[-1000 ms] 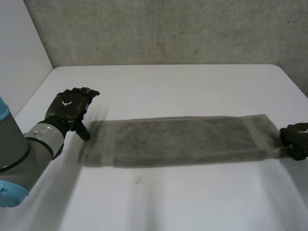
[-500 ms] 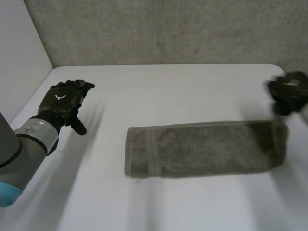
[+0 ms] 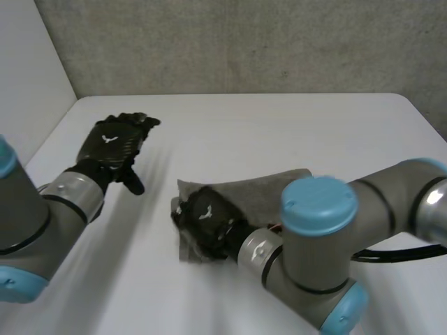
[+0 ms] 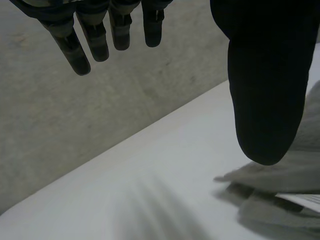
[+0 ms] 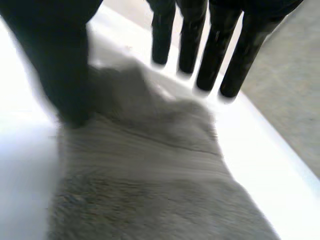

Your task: Fold the towel.

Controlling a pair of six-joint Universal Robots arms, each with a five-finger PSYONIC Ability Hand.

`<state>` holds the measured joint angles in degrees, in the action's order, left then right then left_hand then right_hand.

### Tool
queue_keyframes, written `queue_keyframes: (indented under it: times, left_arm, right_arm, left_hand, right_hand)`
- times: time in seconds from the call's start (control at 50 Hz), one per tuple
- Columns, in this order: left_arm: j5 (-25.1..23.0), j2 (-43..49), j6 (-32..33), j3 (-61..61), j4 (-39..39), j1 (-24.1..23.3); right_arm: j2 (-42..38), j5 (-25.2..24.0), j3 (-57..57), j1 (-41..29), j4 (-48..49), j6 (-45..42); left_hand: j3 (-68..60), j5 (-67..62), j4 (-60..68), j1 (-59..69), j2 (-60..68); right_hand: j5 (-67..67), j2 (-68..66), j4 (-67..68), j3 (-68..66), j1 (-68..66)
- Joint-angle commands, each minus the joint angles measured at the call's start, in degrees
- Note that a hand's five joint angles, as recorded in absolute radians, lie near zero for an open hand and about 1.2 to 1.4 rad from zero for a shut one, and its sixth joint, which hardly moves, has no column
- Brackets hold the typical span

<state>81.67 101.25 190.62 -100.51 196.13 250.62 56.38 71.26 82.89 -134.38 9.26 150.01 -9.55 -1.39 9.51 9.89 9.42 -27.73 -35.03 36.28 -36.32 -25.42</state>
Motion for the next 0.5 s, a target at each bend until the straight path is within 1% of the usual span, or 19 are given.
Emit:
queue_keyframes:
  times: [0.02,0.04,0.06,0.1,0.12,0.16,0.18,0.22,0.26,0.28,0.3,0.34,0.36,0.38,0.4,0.44,0.46,0.48,0.5]
  left_arm:
    - [0.42,6.40,-0.42,6.37,0.22,-6.79]
    - [0.77,8.16,-1.03,7.69,0.22,-8.20]
    - [0.77,8.17,-1.04,7.70,0.22,-8.21]
    - [2.87,11.76,-2.44,9.89,-0.13,-10.40]
    - [2.88,11.78,-2.45,9.90,-0.13,-10.41]
    - [6.03,15.10,-3.06,11.21,-0.39,-12.34]
    - [6.05,15.12,-3.06,11.22,-0.40,-12.35]
    - [8.59,17.30,-2.97,11.39,-0.40,-13.75]
    - [9.38,18.18,-2.80,11.30,-0.40,-14.10]
    - [9.91,18.80,-2.80,11.13,-0.48,-14.19]
    - [9.92,18.81,-2.80,11.13,-0.48,-14.19]
    - [10.00,19.16,-2.71,10.34,-0.57,-14.54]
    - [10.00,19.16,-2.71,10.34,-0.57,-14.54]
    - [10.00,19.07,-2.71,9.90,-0.66,-14.89]
    - [10.00,19.07,-2.71,9.90,-0.66,-14.89]
    - [10.00,18.81,-2.71,8.59,-1.01,-16.29]
    - [10.00,18.81,-2.71,8.58,-1.01,-16.30]
    - [10.00,18.37,-2.80,8.06,-1.01,-17.08]
    - [10.09,18.02,-2.88,7.53,-1.01,-17.87]
  right_arm:
    - [9.44,0.90,6.39,11.48,-0.21,7.83]
    - [10.76,0.64,8.32,13.69,-0.21,8.63]
    - [10.77,0.63,8.34,13.71,-0.21,8.63]
    - [13.39,0.55,12.80,18.34,-0.47,9.25]
    - [13.41,0.55,12.82,18.37,-0.47,9.25]
    - [15.51,-0.42,18.16,23.96,-1.08,8.29]
    - [15.52,-0.42,18.18,23.99,-1.09,8.28]
    - [16.48,-1.82,23.08,28.54,-0.91,5.66]
    - [16.48,-2.87,25.11,30.56,-0.65,3.64]
    - [16.48,-4.01,26.61,32.50,-0.65,1.54]
    - [16.48,-4.02,26.62,32.52,-0.65,1.52]
    - [16.48,-5.08,28.64,35.41,-0.56,-1.90]
    - [16.48,-5.08,28.64,35.42,-0.56,-1.91]
    - [16.22,-4.99,28.82,35.94,-0.56,-3.22]
    - [16.22,-4.99,28.82,35.95,-0.56,-3.23]
    - [15.87,-4.55,28.38,36.03,-0.12,-4.02]
    - [15.87,-4.55,28.38,36.03,-0.12,-4.02]
    - [15.96,-4.55,27.94,35.95,0.49,-3.85]
    - [16.04,-4.47,27.33,35.86,1.28,-3.50]
  left_hand:
    - [-0.45,1.39,0.49,0.11,0.58]
    - [-0.45,1.39,0.49,0.11,0.58]
    - [-0.45,1.39,0.49,0.11,0.58]
    - [-0.66,1.17,0.70,0.32,0.79]
    - [-0.66,1.17,0.71,0.32,0.79]
    - [-0.66,1.17,0.71,0.32,0.79]
    - [-0.66,1.17,0.71,0.32,0.79]
    - [-0.49,1.34,0.54,0.15,0.63]
    - [-0.49,1.34,0.54,0.15,0.63]
    - [-0.45,1.39,0.49,0.11,0.58]
    - [-0.45,1.39,0.49,0.11,0.58]
    - [-0.45,1.39,0.49,0.11,0.58]
    - [-0.45,1.39,0.49,0.11,0.58]
    - [-0.45,1.39,0.49,0.11,0.58]
    - [-0.45,1.39,0.49,0.11,0.58]
    - [-0.45,1.39,0.49,0.11,0.58]
    - [-0.45,1.39,0.49,0.11,0.58]
    - [-0.45,1.39,0.49,0.11,0.58]
    - [-0.45,1.39,0.49,0.11,0.58]
  right_hand:
    - [27.73,25.03,-26.28,26.32,15.42]
    - [27.73,25.03,-26.28,26.32,15.42]
    - [27.73,25.03,-26.28,26.32,15.42]
    - [27.73,25.03,-26.28,26.32,15.42]
    - [27.73,25.03,-26.28,26.32,15.42]
    - [27.73,25.03,-26.28,26.32,15.42]
    - [27.73,25.03,-26.28,26.32,15.42]
    - [27.73,25.03,-26.28,26.32,15.42]
    - [27.73,25.03,-26.28,26.32,15.42]
    - [21.51,18.80,-20.06,20.10,9.20]
    - [21.43,18.72,-19.98,20.02,9.12]
    - [2.02,-0.69,-0.57,0.61,-10.29]
    - [1.91,-0.79,-0.46,0.51,-10.39]
    - [-7.75,-10.45,9.20,-9.15,-20.05]
    - [-7.84,-10.55,9.29,-9.25,-20.15]
    - [-29.44,-32.14,30.89,-30.84,-41.74]
    - [-29.54,-32.25,30.99,-30.95,-41.85]
    - [-40.53,-43.24,41.98,-41.94,-52.84]
    - [-42.25,-44.95,43.70,-43.66,-54.56]
